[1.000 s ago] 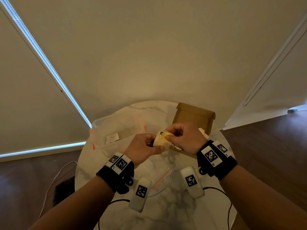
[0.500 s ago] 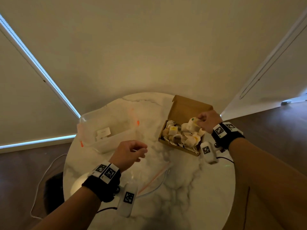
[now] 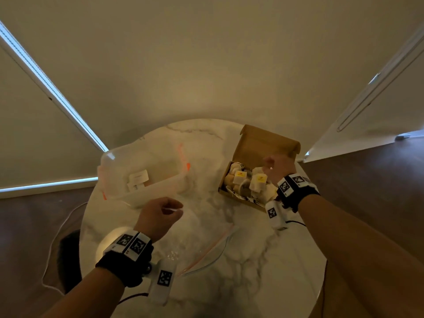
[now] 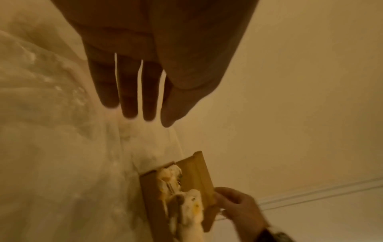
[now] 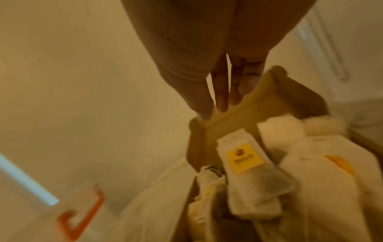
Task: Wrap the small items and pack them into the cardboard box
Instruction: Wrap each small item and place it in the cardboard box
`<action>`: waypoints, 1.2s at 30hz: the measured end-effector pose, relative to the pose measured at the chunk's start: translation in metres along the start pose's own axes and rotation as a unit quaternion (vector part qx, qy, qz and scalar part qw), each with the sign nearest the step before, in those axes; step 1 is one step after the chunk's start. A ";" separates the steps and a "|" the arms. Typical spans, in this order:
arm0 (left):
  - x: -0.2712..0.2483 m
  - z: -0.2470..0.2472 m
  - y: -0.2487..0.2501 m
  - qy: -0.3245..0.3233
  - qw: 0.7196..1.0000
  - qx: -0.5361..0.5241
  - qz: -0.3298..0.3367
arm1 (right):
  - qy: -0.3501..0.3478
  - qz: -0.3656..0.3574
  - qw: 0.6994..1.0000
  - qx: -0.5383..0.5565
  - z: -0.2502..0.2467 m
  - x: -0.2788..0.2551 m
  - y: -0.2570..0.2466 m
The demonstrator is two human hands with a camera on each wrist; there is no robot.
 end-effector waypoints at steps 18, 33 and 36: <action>0.010 0.039 -0.104 -0.057 0.951 0.300 0.052 | -0.273 -0.018 0.958 -0.090 0.224 -0.167 -0.082; -0.027 0.011 -0.052 -0.130 0.896 -0.406 -0.121 | -0.082 -0.148 0.958 0.229 0.105 -0.189 -0.146; -0.036 0.021 -0.034 -0.117 0.916 -0.360 -0.131 | -0.050 -0.248 0.934 0.252 0.093 -0.191 -0.152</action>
Point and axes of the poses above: each hand's wrist, its own x-axis towards the middle knuckle, its own z-axis out of the palm, y = z × x, the point moved 6 cm from there along x, towards the middle knuckle, and after that the axes turned 3 degrees about -z, right-handed, at the moved point
